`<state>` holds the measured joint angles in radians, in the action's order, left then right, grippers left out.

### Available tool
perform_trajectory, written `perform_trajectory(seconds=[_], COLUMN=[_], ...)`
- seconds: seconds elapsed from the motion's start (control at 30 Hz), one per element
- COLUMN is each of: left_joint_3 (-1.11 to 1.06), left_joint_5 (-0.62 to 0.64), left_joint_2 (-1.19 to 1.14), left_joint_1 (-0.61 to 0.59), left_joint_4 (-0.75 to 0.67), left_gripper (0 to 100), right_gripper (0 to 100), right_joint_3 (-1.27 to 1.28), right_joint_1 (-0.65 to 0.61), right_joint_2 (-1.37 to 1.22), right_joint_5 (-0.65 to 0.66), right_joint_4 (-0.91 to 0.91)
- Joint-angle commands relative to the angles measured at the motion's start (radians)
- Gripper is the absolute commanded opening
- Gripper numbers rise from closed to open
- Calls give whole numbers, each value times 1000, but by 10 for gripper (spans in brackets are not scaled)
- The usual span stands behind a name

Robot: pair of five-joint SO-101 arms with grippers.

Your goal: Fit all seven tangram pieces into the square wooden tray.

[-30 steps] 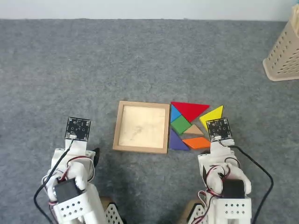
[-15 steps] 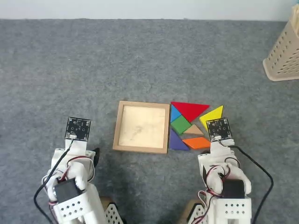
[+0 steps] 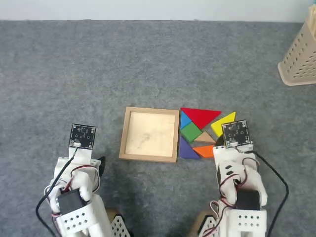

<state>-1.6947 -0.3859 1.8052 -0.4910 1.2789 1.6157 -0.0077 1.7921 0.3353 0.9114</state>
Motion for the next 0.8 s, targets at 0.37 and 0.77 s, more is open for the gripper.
perform_trajectory(seconds=[0.37, 0.77], left_joint_3=[8, 8], left_joint_5=[-9, -9], left_joint_2=[15, 15], left_joint_1=[-5, -5], left_joint_4=[3, 3], left_gripper=[280, 280], right_gripper=[10, 381], right_joint_3=[-595, -1375], right_joint_1=[-59, -88], right_joint_2=[-754, -1893], right_joint_5=[46, -308], right_joint_4=[21, 240])
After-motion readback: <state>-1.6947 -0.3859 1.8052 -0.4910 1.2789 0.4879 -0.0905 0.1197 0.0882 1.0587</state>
